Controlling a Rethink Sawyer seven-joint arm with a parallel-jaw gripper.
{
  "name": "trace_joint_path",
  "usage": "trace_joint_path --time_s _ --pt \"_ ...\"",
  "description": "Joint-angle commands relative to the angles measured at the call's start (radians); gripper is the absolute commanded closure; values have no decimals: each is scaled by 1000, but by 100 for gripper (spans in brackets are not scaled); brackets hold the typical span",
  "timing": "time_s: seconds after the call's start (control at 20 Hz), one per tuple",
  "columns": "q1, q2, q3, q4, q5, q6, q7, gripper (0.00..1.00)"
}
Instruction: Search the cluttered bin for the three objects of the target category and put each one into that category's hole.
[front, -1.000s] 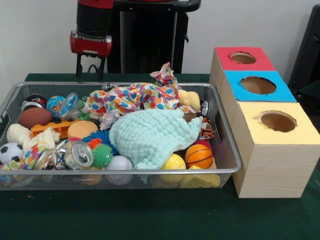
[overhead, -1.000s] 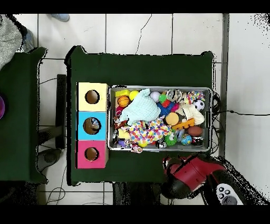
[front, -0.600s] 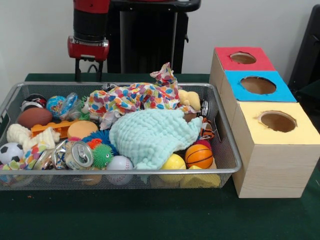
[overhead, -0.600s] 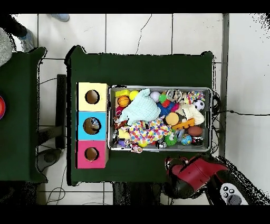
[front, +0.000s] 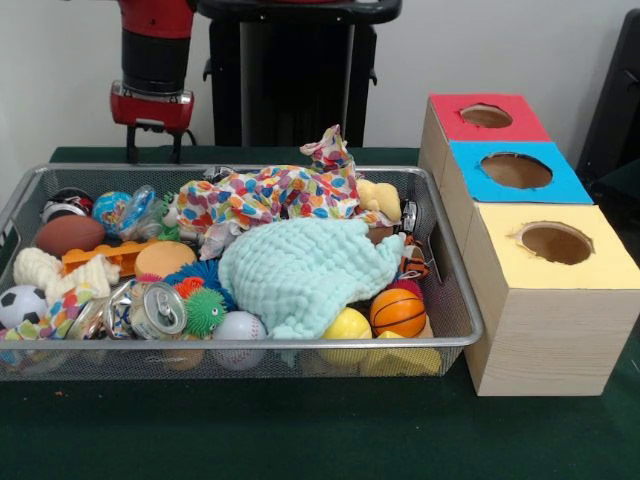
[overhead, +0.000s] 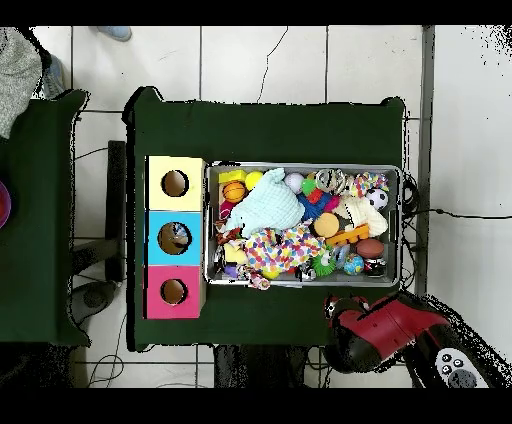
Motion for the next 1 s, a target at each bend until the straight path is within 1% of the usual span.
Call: trace_joint_path --time_s 0.05,0.25,0.3,0.45,0.75,0.85,1.0 --pt "-27 36 53 -130 -58 -55 -199 0" --pt "-44 37 72 -135 -42 -49 -224 0" --pt "-52 29 79 -131 -27 -40 -237 0" --pt "-91 -18 121 -95 54 8 -311 0" --pt "-144 -160 200 11 226 110 -428 0" --pt "-148 -187 218 28 260 133 -448 0" --pt "-148 -199 240 31 287 156 -457 0"
